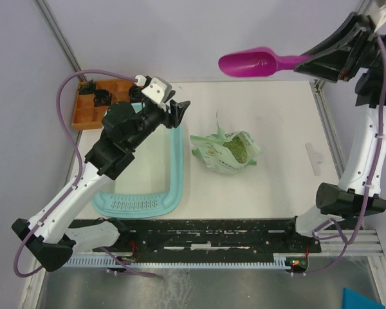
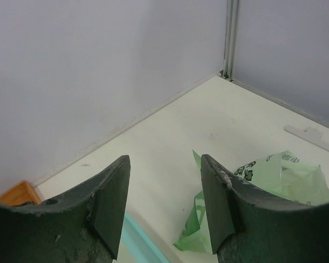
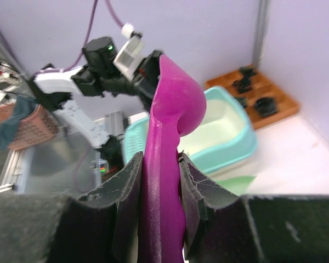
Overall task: Fill the litter box with clean litter
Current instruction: 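Scoop the cat litter from the cat litter bag.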
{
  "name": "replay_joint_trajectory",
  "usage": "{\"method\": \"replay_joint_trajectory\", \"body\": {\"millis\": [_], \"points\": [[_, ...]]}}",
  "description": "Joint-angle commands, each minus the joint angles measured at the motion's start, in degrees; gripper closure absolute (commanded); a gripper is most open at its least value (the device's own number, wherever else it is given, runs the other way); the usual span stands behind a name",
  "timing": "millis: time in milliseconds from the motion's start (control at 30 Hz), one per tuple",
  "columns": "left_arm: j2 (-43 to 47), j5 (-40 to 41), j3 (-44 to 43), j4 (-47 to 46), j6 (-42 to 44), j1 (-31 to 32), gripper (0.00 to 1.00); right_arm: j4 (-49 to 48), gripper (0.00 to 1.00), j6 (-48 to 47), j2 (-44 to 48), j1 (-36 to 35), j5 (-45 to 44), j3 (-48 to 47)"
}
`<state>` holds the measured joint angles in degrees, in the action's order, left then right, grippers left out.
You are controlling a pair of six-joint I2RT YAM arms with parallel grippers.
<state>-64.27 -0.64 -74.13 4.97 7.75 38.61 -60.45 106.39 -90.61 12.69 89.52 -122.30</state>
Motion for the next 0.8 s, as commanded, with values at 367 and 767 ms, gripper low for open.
{"method": "replay_joint_trajectory", "body": {"millis": [367, 767], "points": [[2.15, 0.42, -3.08, 2.67, 10.91, -0.02, 0.37, 120.33, 0.98, -87.52, -5.07, 9.30, -55.06, -28.58], [-6.26, -18.60, -11.36, 18.03, 22.38, 1.20, 0.33, 157.90, 0.99, -120.14, -4.47, 9.61, -59.31, -15.18]]}}
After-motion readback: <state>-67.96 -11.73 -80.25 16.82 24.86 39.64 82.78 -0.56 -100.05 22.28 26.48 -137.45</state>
